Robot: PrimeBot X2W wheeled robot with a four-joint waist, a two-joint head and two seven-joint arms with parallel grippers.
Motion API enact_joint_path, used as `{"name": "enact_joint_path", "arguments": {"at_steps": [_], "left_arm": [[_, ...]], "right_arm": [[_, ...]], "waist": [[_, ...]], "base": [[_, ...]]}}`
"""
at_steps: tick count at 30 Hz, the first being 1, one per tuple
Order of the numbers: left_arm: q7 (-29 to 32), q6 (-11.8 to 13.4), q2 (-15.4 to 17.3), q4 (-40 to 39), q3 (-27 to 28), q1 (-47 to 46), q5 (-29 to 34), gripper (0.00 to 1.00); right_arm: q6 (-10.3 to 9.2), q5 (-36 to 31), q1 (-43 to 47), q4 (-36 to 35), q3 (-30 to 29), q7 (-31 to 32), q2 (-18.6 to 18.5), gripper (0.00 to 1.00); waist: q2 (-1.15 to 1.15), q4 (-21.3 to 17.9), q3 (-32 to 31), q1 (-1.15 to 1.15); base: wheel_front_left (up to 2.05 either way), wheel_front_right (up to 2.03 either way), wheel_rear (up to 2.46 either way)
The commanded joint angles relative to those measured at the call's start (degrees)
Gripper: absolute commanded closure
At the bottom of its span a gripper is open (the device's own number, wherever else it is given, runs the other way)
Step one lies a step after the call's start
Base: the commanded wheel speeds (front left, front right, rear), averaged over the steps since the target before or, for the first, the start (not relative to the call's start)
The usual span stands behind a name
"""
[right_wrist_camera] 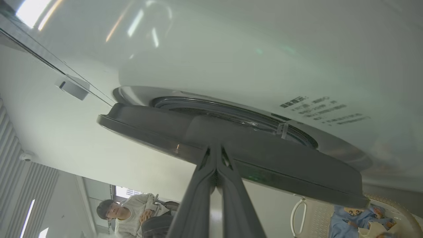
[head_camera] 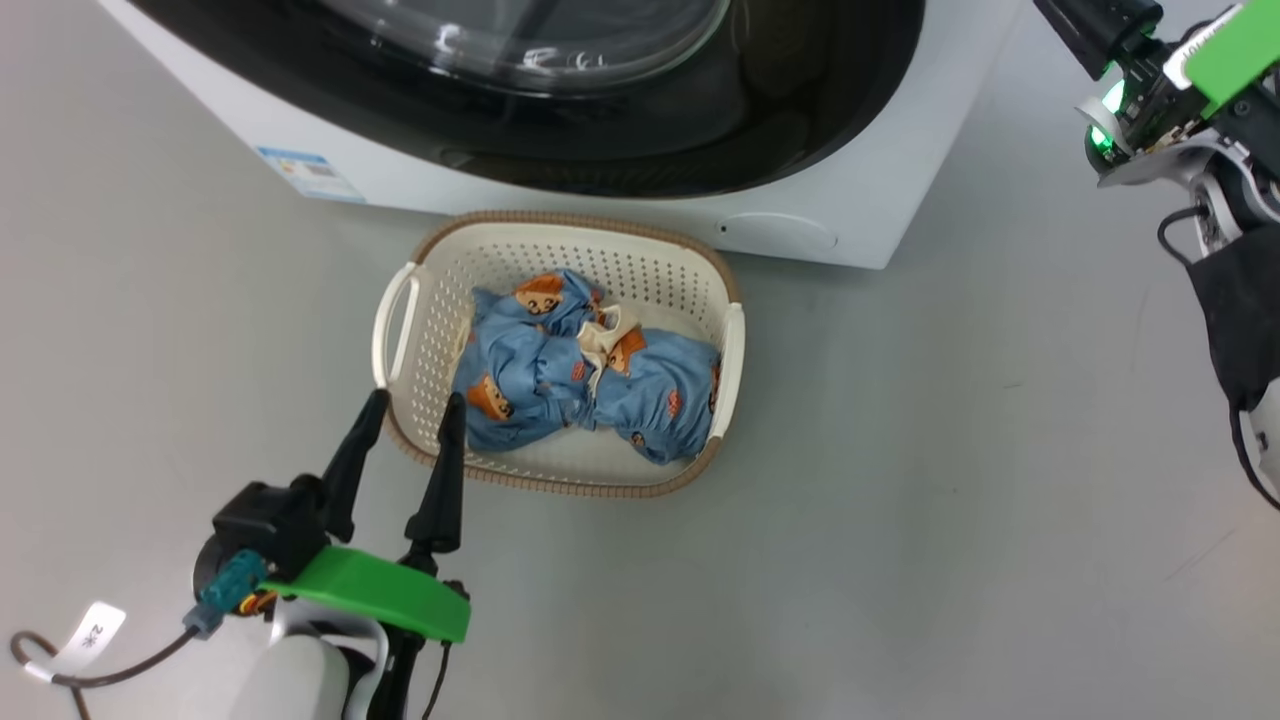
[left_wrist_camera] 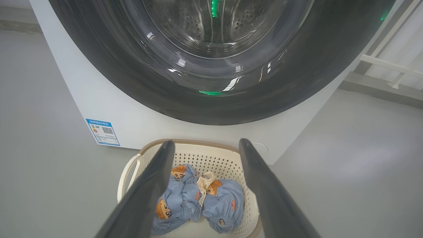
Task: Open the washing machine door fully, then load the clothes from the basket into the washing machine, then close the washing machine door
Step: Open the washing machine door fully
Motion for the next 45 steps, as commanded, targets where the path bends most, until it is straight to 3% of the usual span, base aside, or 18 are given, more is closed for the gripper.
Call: {"name": "enact_joint_path", "arguments": {"at_steps": [1, 22, 45], "left_arm": [[-0.4, -0.1, 1.1, -1.6, 1.6, -1.3, -0.4, 0.0], [-0.4, -0.1, 0.0, -2.2, 0.1, -4.1, -1.3, 0.0], [-0.4, -0.1, 0.6, -1.1, 1.7, -0.5, 0.4, 0.0]], "right_arm": [[0.09, 0.3, -1.1, -1.2, 0.3, 0.6, 0.6, 1.0], [0.09, -3.8, -7.4, 2.1, -1.4, 5.0, 2.1, 1.0], [0.09, -5.4, 4.7, -2.8, 0.9, 8.7, 4.9, 1.0]], "waist": [[0.0, 0.8, 1.0, 0.0], [0.0, 3.6, 5.4, 0.0], [0.0, 1.5, -2.1, 0.0]], "base": [[0.0, 0.0, 0.0], [0.0, 0.0, 0.0], [0.0, 0.0, 0.0]]}}
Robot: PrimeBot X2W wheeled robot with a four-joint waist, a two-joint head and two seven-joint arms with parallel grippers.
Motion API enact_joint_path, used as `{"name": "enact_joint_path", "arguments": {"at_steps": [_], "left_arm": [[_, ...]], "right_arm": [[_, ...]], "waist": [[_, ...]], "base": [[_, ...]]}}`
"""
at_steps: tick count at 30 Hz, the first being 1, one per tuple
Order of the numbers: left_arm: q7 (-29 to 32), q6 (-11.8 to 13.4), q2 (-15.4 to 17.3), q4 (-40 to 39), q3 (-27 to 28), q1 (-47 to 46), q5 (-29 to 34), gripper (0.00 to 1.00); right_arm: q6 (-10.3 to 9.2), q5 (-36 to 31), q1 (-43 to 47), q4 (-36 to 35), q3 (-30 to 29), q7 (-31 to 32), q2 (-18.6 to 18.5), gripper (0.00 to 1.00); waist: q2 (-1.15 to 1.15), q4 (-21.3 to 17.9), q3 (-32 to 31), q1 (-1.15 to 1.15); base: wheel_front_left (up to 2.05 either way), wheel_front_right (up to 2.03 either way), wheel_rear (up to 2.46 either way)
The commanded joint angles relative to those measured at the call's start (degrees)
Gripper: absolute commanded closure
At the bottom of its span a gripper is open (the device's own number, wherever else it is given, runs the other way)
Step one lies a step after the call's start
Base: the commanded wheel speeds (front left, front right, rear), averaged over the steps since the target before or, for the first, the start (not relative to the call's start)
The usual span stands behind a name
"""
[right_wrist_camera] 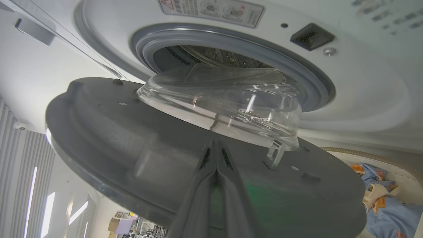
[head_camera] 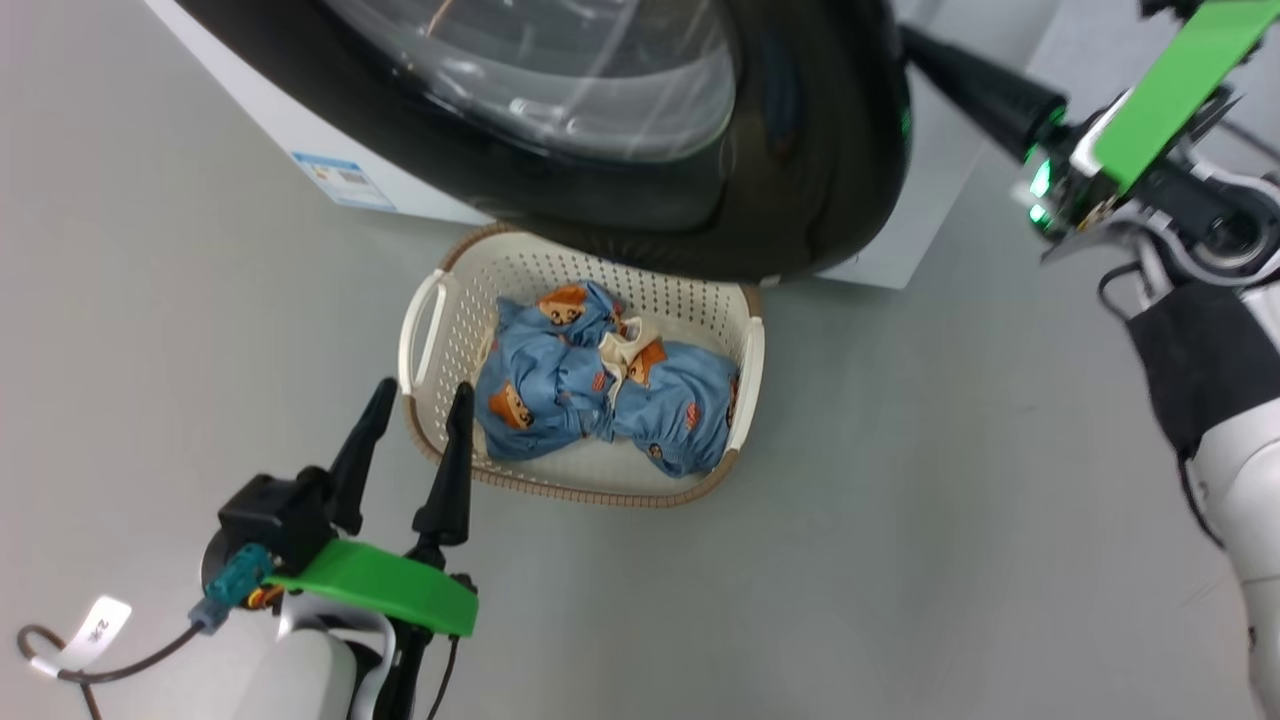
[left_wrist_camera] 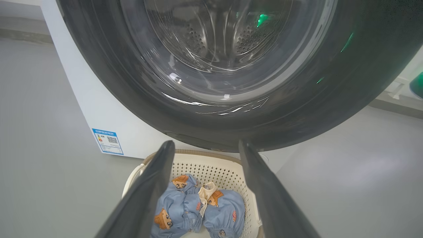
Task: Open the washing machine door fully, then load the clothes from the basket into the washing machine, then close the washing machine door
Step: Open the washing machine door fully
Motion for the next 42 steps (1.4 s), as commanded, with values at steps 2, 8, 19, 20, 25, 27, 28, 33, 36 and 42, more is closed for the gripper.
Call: {"name": "enact_joint_path", "arguments": {"at_steps": [2, 8, 19, 20, 25, 27, 28, 33, 36, 42], "left_arm": [[-0.4, -0.1, 1.6, -0.9, 2.3, 1.3, 0.7, 0.0], [-0.4, -0.1, 1.7, -0.9, 2.8, 2.9, 1.1, 0.0], [-0.4, -0.1, 1.7, -1.2, 3.7, 5.5, 1.4, 0.0], [-0.4, -0.1, 1.7, -1.2, 3.8, 5.7, 1.4, 0.0], [-0.4, -0.1, 1.7, -1.3, 3.7, 6.3, 1.6, 0.0], [-0.4, -0.1, 1.7, -1.3, 3.8, 6.6, 1.6, 0.0], [-0.4, -0.1, 1.7, -1.3, 3.8, 6.7, 1.7, 0.0], [-0.4, -0.1, 1.7, -1.4, 4.0, 7.6, 1.8, 0.0], [-0.4, -0.1, 1.7, -1.5, 4.2, 8.2, 1.8, 0.0], [-0.4, -0.1, 1.7, -1.6, 4.5, 9.2, 2.0, 0.0]], "right_arm": [[0.1, -0.7, 2.1, -2.4, 1.1, 0.9, 2.1, 1.0], [0.1, -0.5, 5.3, -4.0, 1.4, 2.1, 3.0, 1.0], [0.1, -0.8, 10.3, -6.0, 2.3, 3.7, 4.7, 1.0], [0.1, -0.8, 10.6, -6.0, 2.4, 3.9, 4.9, 1.0], [0.1, -1.0, 12.2, -6.9, 3.3, 4.9, 6.0, 1.0], [0.1, -1.0, 12.9, -7.4, 3.6, 5.2, 6.5, 1.0], [0.1, -1.0, 13.2, -7.6, 3.7, 5.4, 6.8, 1.0], [0.1, -1.2, 15.0, -8.7, 4.8, 6.5, 8.0, 1.0], [0.1, -1.2, 16.2, -9.5, 5.5, 7.1, 8.8, 1.0], [0.1, -1.3, 18.0, -10.8, 6.7, 7.9, 10.1, 1.0]], "waist": [[0.0, -0.5, -1.9, 0.0], [0.0, -0.3, -4.3, 0.0], [0.0, 0.6, -7.4, 0.0], [0.0, 0.6, -7.6, 0.0], [0.0, 1.3, -8.5, 0.0], [0.0, 1.6, -8.9, 0.0], [0.0, 1.7, -9.1, 0.0], [0.0, 2.6, -10.3, 0.0], [0.0, 3.2, -10.9, 0.0], [0.0, 4.5, -11.9, 0.0]], "base": [[0.0, 0.0, 0.0], [0.0, 0.0, 0.0], [0.0, 0.0, 0.0], [0.0, 0.0, 0.0], [0.0, 0.0, 0.0], [0.0, 0.0, 0.0], [0.0, 0.0, 0.0], [0.0, 0.0, 0.0], [0.0, 0.0, 0.0], [0.0, 0.0, 0.0]]}}
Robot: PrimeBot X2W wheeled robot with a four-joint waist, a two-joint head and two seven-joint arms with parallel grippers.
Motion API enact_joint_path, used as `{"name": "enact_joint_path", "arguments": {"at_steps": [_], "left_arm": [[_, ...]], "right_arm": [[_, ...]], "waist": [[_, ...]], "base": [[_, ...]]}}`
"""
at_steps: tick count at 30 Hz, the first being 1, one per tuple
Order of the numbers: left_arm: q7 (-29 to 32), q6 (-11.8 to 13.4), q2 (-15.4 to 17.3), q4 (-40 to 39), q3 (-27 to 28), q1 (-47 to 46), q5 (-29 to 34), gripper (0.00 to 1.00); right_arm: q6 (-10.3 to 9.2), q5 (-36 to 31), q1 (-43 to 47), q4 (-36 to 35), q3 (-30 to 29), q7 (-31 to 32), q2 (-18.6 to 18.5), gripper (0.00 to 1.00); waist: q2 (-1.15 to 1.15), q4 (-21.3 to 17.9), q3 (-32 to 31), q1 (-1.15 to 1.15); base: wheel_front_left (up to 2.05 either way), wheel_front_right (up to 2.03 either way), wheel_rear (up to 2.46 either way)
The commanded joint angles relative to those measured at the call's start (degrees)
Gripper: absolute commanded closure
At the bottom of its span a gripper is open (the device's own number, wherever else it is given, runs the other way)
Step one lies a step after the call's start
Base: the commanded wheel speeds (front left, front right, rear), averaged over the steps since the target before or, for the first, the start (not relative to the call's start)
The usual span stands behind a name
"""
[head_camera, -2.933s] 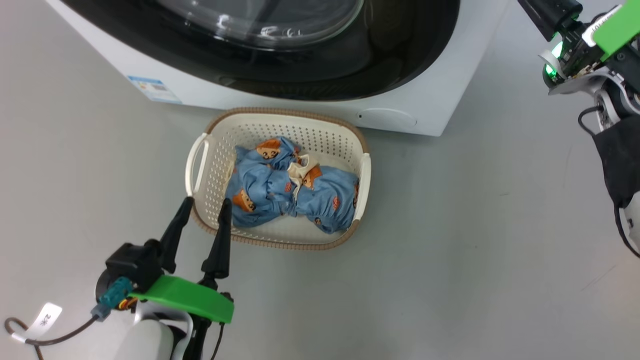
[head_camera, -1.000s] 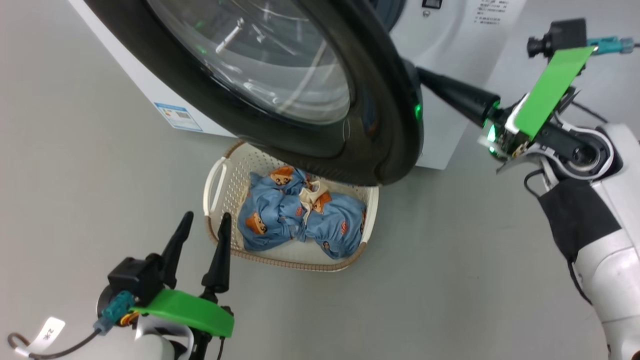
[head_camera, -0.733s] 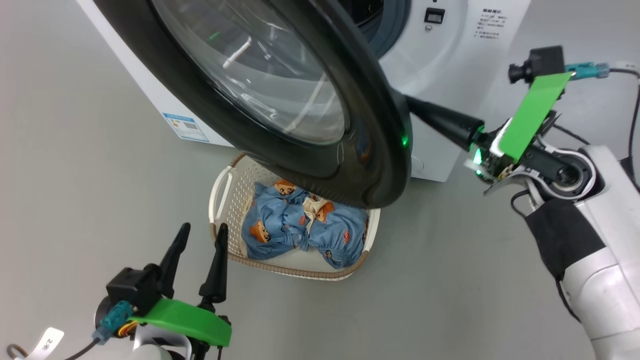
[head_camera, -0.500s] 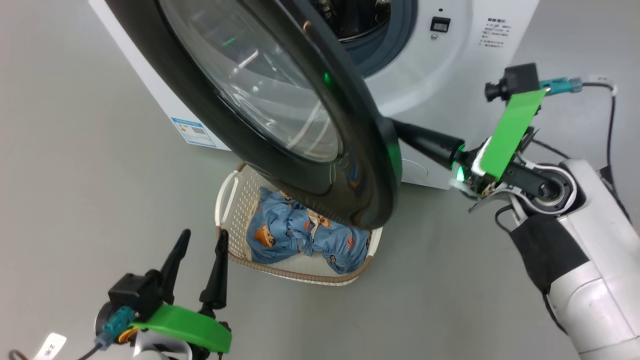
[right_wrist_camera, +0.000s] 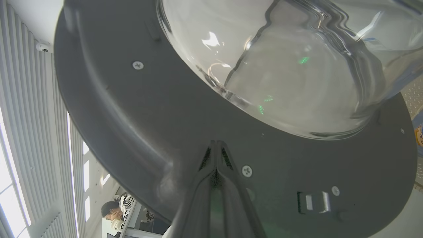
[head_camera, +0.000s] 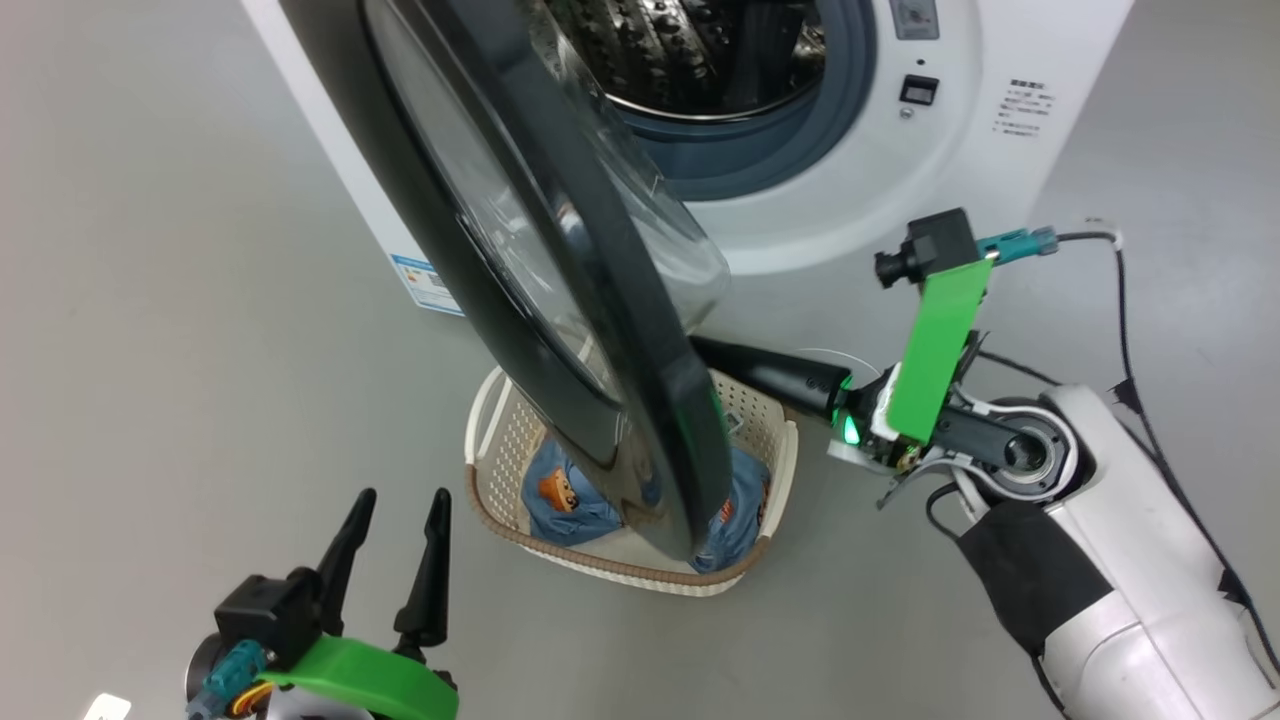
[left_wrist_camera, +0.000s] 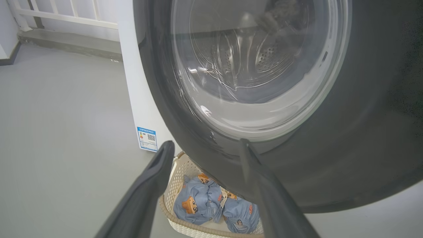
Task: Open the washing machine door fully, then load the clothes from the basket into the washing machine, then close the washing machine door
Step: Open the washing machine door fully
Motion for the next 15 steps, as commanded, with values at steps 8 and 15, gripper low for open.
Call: {"name": "enact_joint_path", "arguments": {"at_steps": [8, 15], "left_arm": [[-0.4, -0.1, 1.2, -1.8, 2.3, 0.8, 0.7, 0.0], [-0.4, -0.1, 1.2, -2.0, 2.4, 1.4, 0.8, 0.0]], "right_arm": [[0.11, -0.6, 1.8, -3.3, 2.2, 1.3, 3.1, 1.0], [0.11, -0.7, 2.5, -4.0, 3.8, 2.3, 4.4, 1.0]], "waist": [[0.0, 2.4, -1.2, 0.0], [0.0, 3.6, -1.7, 0.0]], "base": [[0.0, 0.0, 0.0], [0.0, 0.0, 0.0]]}}
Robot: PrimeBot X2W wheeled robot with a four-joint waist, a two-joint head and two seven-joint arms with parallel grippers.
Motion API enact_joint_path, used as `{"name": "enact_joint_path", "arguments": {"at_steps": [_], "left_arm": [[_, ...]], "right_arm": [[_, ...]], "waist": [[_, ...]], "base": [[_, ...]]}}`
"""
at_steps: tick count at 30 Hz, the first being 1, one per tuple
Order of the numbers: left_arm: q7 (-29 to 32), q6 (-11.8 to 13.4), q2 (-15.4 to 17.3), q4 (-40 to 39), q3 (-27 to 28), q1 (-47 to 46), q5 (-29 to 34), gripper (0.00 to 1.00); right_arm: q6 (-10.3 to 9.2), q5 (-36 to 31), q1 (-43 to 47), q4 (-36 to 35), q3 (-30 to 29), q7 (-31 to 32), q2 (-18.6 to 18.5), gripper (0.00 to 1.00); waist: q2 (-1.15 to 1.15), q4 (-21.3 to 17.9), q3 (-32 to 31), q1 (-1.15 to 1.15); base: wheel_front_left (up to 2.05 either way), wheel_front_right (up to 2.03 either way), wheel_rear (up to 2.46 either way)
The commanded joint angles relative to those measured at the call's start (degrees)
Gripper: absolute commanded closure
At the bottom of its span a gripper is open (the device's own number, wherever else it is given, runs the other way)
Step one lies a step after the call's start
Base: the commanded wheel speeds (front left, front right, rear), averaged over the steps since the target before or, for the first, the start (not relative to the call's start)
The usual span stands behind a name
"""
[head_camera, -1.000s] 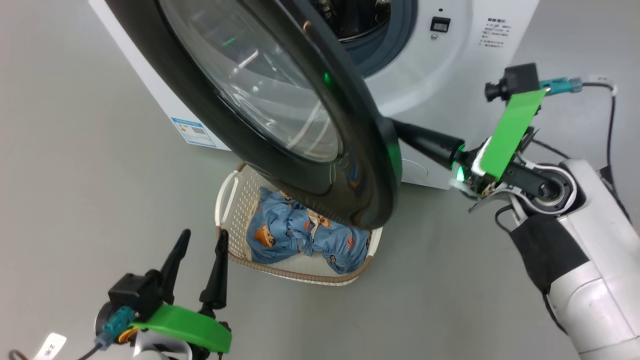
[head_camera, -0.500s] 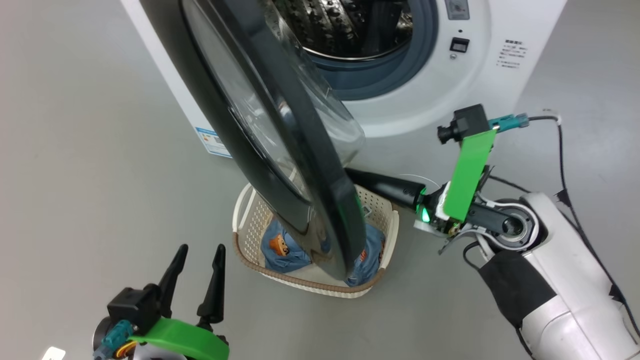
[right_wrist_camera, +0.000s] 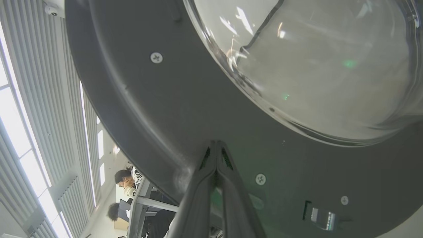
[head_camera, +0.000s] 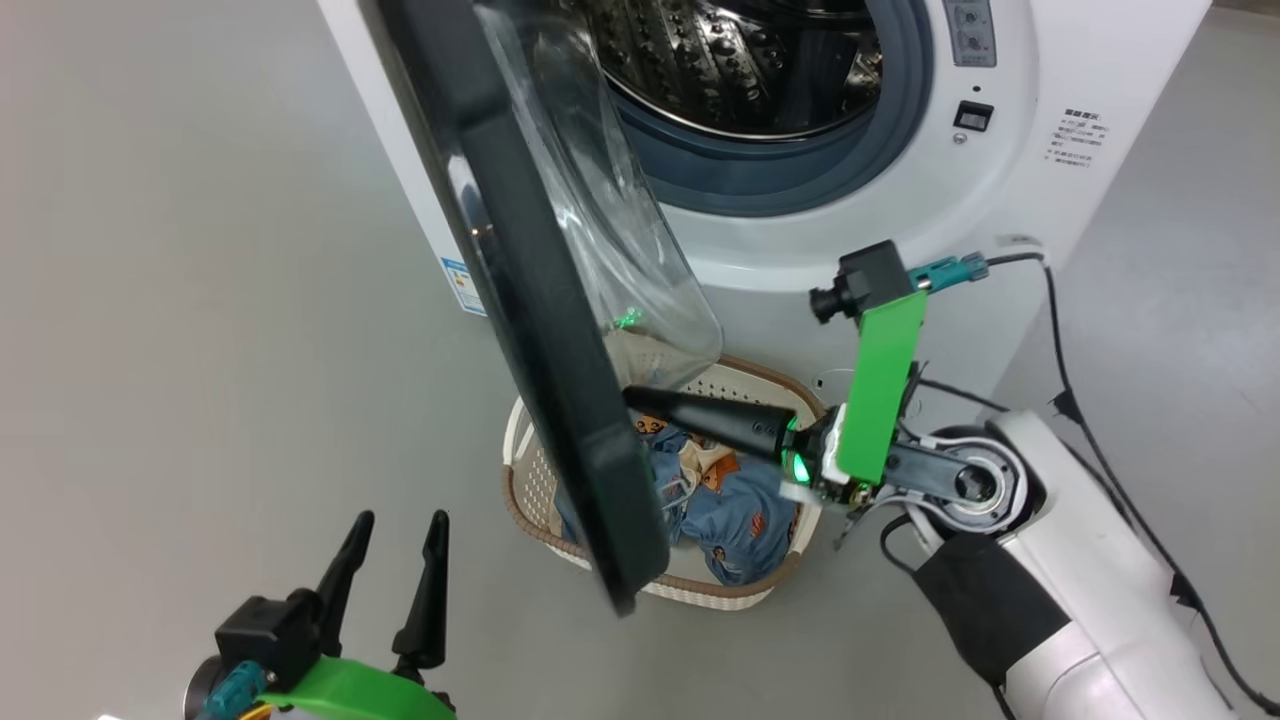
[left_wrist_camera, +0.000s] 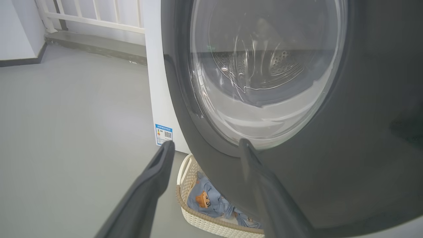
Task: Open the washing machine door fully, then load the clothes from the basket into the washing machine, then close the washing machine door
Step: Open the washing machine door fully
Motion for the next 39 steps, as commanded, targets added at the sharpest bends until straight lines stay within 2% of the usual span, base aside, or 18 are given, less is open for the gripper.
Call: {"name": "enact_joint_path", "arguments": {"at_steps": [1, 12, 13, 14, 15, 16, 28, 39], "left_arm": [[-0.4, -0.1, 1.2, -1.6, 2.2, -0.3, 0.4, 0.0], [-0.4, -0.1, 1.9, -1.6, 2.2, -0.3, 0.4, 0.0], [-0.4, -0.1, 2.0, -1.5, 2.0, -0.4, 0.3, 0.0], [-0.4, -0.1, 2.2, -1.5, 1.9, -0.5, 0.3, 0.0], [-0.4, -0.1, 2.4, -1.4, 1.8, -0.6, 0.2, 0.0], [-0.4, -0.1, 2.6, -1.3, 1.7, -0.7, 0.2, 0.0], [-0.4, -0.1, 5.3, -0.8, 2.0, -0.9, -0.6, 0.0], [-0.4, -0.1, 6.1, -1.4, 3.3, 0.9, -0.5, 0.0]], "right_arm": [[0.11, -0.7, 1.1, -2.1, 1.5, 0.5, 2.1, 1.0], [0.11, -1.8, 2.0, -2.3, 2.0, -1.1, 2.7, 1.0], [0.11, -2.1, 2.1, -2.4, 1.9, -1.6, 2.5, 0.9], [0.11, -2.5, 2.2, -2.4, 1.8, -2.1, 2.2, 0.65], [0.11, -2.8, 2.5, -2.5, 1.8, -2.6, 2.0, 0.48], [0.11, -3.1, 2.7, -2.6, 1.8, -3.2, 1.7, 0.02], [0.11, -5.8, 7.5, -3.1, 2.8, -11.3, -3.4, 0.0], [0.11, -7.7, 13.2, -2.3, 4.3, -20.4, -10.5, 0.0]], "waist": [[0.0, 0.3, -0.2, 0.0], [0.0, -0.7, -0.8, 0.0], [0.0, -1.0, -0.9, 0.0], [0.0, -1.3, -1.0, 0.0], [0.0, -1.7, -1.0, 0.0], [0.0, -2.0, -1.1, 0.0], [0.0, -6.6, -2.2, 0.0], [0.0, -10.2, -3.2, 0.0]], "base": [[0.0, 0.0, 0.0], [0.0, 0.0, 0.0], [0.0, 0.0, 0.0], [0.0, 0.0, 0.0], [0.0, 0.0, 0.0], [0.0, 0.0, 0.0], [0.0, 0.0, 0.0], [0.0, 0.0, 0.0]]}}
